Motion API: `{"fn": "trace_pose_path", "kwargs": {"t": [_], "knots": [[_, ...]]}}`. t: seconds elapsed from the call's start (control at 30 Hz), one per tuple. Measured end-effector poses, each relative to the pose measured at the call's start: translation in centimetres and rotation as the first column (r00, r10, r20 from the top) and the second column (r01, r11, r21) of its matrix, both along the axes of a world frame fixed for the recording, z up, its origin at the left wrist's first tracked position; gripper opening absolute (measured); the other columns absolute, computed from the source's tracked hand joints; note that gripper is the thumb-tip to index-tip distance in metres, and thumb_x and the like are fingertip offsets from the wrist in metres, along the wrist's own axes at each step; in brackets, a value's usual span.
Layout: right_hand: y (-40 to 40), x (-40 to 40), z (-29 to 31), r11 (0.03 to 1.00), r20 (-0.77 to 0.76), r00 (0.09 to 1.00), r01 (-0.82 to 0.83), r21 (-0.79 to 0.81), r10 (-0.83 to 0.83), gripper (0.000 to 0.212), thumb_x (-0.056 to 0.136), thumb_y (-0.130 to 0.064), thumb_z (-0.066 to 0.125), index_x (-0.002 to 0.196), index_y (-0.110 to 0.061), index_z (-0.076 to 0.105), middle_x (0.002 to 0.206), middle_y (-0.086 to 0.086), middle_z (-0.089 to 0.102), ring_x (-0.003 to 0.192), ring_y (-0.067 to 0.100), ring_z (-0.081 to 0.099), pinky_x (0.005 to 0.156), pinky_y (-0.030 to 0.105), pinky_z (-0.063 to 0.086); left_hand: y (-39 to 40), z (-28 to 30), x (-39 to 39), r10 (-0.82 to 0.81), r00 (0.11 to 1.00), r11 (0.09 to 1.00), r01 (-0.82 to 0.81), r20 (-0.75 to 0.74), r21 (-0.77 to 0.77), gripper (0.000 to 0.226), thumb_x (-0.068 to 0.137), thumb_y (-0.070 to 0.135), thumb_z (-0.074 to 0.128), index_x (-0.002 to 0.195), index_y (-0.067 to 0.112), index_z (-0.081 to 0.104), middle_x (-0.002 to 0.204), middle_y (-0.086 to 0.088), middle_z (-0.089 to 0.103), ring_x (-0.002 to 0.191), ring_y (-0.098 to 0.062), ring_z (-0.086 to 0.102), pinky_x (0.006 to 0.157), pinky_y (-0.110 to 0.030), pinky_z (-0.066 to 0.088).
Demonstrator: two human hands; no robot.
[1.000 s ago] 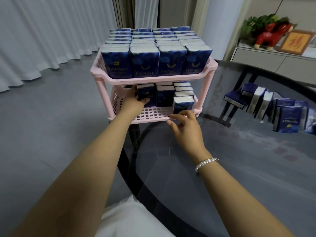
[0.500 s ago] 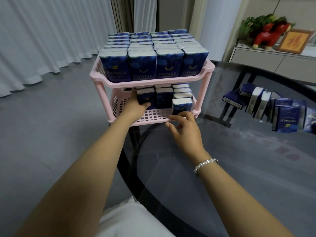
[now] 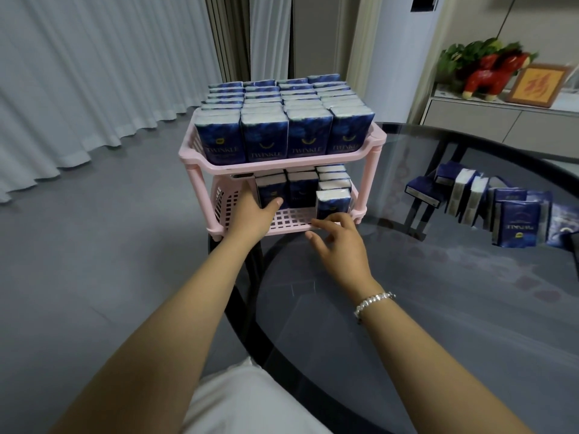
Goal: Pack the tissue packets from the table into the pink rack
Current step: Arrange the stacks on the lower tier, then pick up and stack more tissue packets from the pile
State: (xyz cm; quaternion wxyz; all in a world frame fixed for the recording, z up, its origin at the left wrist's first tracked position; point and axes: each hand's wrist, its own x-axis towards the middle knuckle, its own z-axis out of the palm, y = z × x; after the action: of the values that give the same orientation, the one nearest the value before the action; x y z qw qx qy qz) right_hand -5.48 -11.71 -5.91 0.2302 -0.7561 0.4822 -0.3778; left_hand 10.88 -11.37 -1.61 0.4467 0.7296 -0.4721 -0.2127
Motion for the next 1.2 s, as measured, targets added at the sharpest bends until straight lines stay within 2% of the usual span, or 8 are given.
{"fn": "trace_pose_path", "kwargs": {"t": [0.17, 0.27, 0.5, 0.63, 0.73, 0.83, 1.0, 1.2], "knots": [[0.5, -0.8, 0.9, 0.998, 0.166, 0.986, 0.01, 0.058, -0.02, 0.027, 0.089, -0.025, 0.062, 0.112, -0.013, 0.067, 0.108, 0.0, 0.06, 0.074, -0.002, 0.053, 0.07, -0.002, 0.037, 2.7, -0.6, -2.5, 0.033, 0.998, 0.998, -0.036, -0.06, -0.042, 0.05, 0.089, 0.026, 0.061, 0.135, 0.014, 0.044, 0.137, -0.002, 0.052, 0.128, -0.02, 0.047, 0.103, -0.028, 0.035], [1.2, -2.1, 2.4, 0.997, 0.257, 0.966, 0.025, 0.074, -0.043, 0.021, 0.088, -0.024, 0.062, 0.107, -0.015, 0.069, 0.103, -0.002, 0.062, 0.076, -0.005, 0.055, 0.071, 0.0, 0.04, 4.3, 0.0, -4.5, 0.048, 0.998, 0.996, -0.051, -0.052, -0.075, 0.048, 0.09, 0.021, 0.059, 0.135, 0.013, 0.045, 0.141, -0.004, 0.047, 0.13, -0.018, 0.044, 0.108, -0.029, 0.034], [1.2, -8.5, 4.6, 0.987, 0.273, 0.949, 0.151, 0.049, -0.159, 0.018, 0.087, -0.024, 0.063, 0.102, -0.017, 0.07, 0.095, -0.001, 0.061, 0.072, -0.003, 0.054, 0.066, 0.001, 0.039, 4.1, 2.1, -11.1, -0.125, 0.986, 0.987, 0.112, -0.107, -0.117, 0.019, 0.092, 0.015, 0.057, 0.11, 0.013, 0.062, 0.108, 0.001, 0.064, 0.087, -0.003, 0.056, 0.07, -0.005, 0.04], [0.1, -12.5, 5.1, 0.972, 0.27, 0.934, 0.23, 0.046, -0.234, 0.017, 0.087, -0.023, 0.064, 0.101, -0.015, 0.069, 0.096, 0.0, 0.061, 0.073, -0.004, 0.055, 0.066, 0.0, 0.039, 2.3, 2.7, -15.1, -0.202, 0.971, 0.976, 0.188, -0.132, -0.108, 0.016, 0.092, 0.015, 0.057, 0.106, 0.014, 0.063, 0.103, 0.002, 0.064, 0.081, 0.003, 0.054, 0.076, -0.013, 0.047], [-1.0, -15.3, 5.4, 0.957, 0.266, 0.92, 0.287, 0.041, -0.288, 0.017, 0.087, -0.024, 0.063, 0.102, -0.016, 0.068, 0.096, -0.002, 0.06, 0.074, -0.002, 0.055, 0.067, 0.001, 0.041, 0.2, 2.8, -17.7, -0.24, 0.963, 0.969, 0.232, -0.122, -0.082, 0.017, 0.093, 0.016, 0.055, 0.108, 0.013, 0.063, 0.098, 0.006, 0.061, 0.079, 0.004, 0.052, 0.066, -0.002, 0.039], [-2.5, -17.8, 5.1, 0.924, 0.237, 0.897, 0.381, 0.014, -0.373, 0.018, 0.087, -0.025, 0.063, 0.102, -0.017, 0.068, 0.093, -0.005, 0.056, 0.081, 0.004, 0.057, 0.071, 0.006, 0.04, -2.0, 2.7, -19.9, -0.262, 0.957, 0.965, 0.257, -0.124, -0.053, 0.018, 0.093, 0.018, 0.055, 0.11, 0.015, 0.062, 0.104, 0.003, 0.062, 0.087, -0.004, 0.055, 0.069, -0.007, 0.039], [-5.0, -21.1, 3.6, 0.767, 0.127, 0.769, 0.637, -0.068, -0.627, 0.033, 0.086, -0.024, 0.063, 0.118, -0.018, 0.06, 0.115, 0.006, 0.053, 0.111, 0.028, 0.044, 0.095, 0.038, 0.03, -5.9, 2.7, -23.2, -0.371, 0.924, 0.929, 0.368, -0.096, -0.049, 0.032, 0.093, 0.024, 0.056, 0.125, 0.019, 0.055, 0.118, 0.006, 0.047, 0.097, -0.004, 0.05, 0.09, -0.021, 0.042], [-6.5, -23.6, 1.2, 0.742, -0.043, 0.741, 0.669, -0.037, -0.67, 0.049, 0.09, -0.026, 0.057, 0.137, -0.019, 0.044, 0.141, 0.007, 0.044, 0.128, 0.031, 0.034, 0.102, 0.045, 0.023, -9.6, 2.0, -26.5, -0.536, 0.843, 0.843, 0.537, -0.045, 0.012, 0.058, 0.089, 0.033, 0.063, 0.142, 0.029, 0.039, 0.142, 0.002, 0.035, 0.127, -0.015, 0.04, 0.104, -0.025, 0.035]]}}
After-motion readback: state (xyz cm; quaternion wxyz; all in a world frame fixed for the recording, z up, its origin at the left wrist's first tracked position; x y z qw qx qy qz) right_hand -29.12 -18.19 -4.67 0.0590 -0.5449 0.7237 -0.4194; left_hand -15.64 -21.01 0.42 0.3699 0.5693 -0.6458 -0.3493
